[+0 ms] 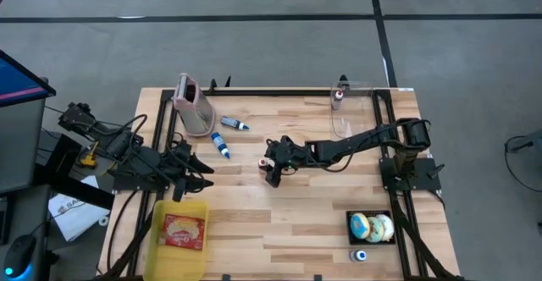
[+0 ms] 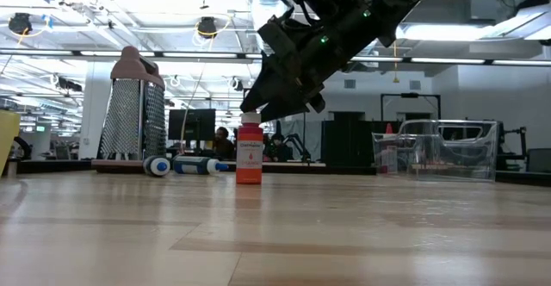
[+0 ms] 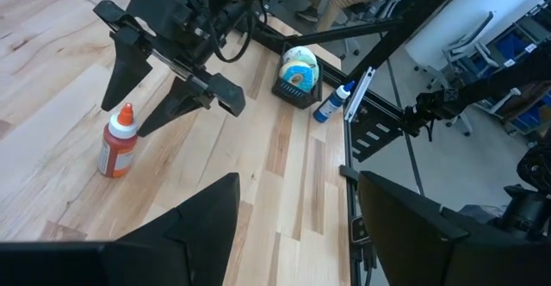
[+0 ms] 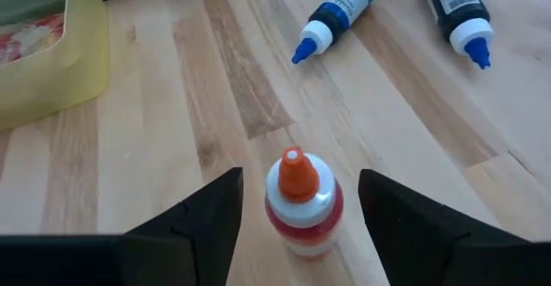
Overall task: Pick & Place Food Item
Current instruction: Put the orange food coloring bottle into the transparent bin
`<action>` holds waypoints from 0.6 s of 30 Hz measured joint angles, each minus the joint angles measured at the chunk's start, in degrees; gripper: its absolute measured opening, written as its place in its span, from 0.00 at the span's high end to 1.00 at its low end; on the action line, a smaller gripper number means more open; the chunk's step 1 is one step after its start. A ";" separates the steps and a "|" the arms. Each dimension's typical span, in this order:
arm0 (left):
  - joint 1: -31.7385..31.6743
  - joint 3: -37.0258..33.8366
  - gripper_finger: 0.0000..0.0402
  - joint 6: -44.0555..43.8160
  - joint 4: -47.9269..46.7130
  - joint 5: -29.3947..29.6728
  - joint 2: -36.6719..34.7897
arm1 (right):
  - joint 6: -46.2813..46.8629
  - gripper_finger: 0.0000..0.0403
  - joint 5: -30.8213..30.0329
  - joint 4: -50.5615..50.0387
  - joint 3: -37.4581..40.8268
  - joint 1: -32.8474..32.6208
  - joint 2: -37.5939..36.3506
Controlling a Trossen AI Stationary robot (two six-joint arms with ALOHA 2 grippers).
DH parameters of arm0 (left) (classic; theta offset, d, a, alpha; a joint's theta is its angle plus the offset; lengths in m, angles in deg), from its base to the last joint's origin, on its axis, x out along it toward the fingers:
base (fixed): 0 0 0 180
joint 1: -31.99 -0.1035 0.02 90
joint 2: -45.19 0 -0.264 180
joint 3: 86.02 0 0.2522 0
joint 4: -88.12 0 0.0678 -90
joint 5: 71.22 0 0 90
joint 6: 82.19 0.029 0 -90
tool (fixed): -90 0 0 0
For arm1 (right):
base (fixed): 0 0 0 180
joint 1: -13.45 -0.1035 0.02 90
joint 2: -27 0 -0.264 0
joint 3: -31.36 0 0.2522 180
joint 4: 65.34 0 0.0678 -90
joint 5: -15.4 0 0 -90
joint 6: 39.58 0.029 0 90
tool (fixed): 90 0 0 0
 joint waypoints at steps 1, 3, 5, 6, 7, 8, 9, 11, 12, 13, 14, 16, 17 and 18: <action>0.01 0.00 0.42 0.00 0.00 0.06 -0.01 | 0.00 0.45 0.00 0.00 0.00 0.02 0.00; 0.00 0.00 0.42 0.00 0.00 0.20 0.00 | -0.02 0.45 0.01 0.00 0.00 0.22 0.00; 0.01 0.00 0.42 0.00 0.00 0.22 -0.01 | -0.28 0.45 0.03 0.00 0.00 0.46 0.02; 0.00 0.00 0.42 0.00 0.00 0.22 -0.01 | -0.44 0.45 0.17 -0.01 0.00 0.44 0.01; 0.01 0.00 0.42 0.00 0.00 0.23 -0.01 | -0.49 0.45 0.20 -0.06 0.00 0.44 0.02; 0.01 0.00 0.42 0.00 0.01 0.25 0.00 | -0.64 0.45 0.20 -0.18 0.00 0.46 0.02; 0.00 0.00 0.42 0.00 0.00 0.29 0.00 | -0.82 0.45 0.20 -0.15 0.00 0.48 0.26; 0.00 0.00 0.42 0.00 0.02 0.48 0.00 | -0.87 0.45 0.36 0.17 0.00 0.48 1.09; 0.00 0.00 0.42 0.00 0.00 0.49 0.00 | -0.87 0.45 0.55 -0.33 0.14 0.48 1.13; 0.01 0.00 0.42 0.00 0.01 0.51 -0.02 | -0.90 0.45 0.68 -0.14 0.13 0.48 1.31; 0.00 0.00 0.42 0.00 0.02 0.51 -0.01 | -0.88 0.45 0.65 0.57 -0.18 0.46 1.87; 0.00 0.00 0.42 -0.14 0.00 0.49 -0.01 | -0.63 0.45 0.62 -0.50 -0.24 0.43 2.27; 0.00 0.00 0.42 -0.17 0.05 0.50 -0.02 | -0.63 0.45 0.60 -0.84 -0.29 0.44 2.37; 0.00 0.00 0.42 -0.20 0.09 0.49 0.00 | -0.62 0.45 0.49 -0.51 -0.65 0.44 2.46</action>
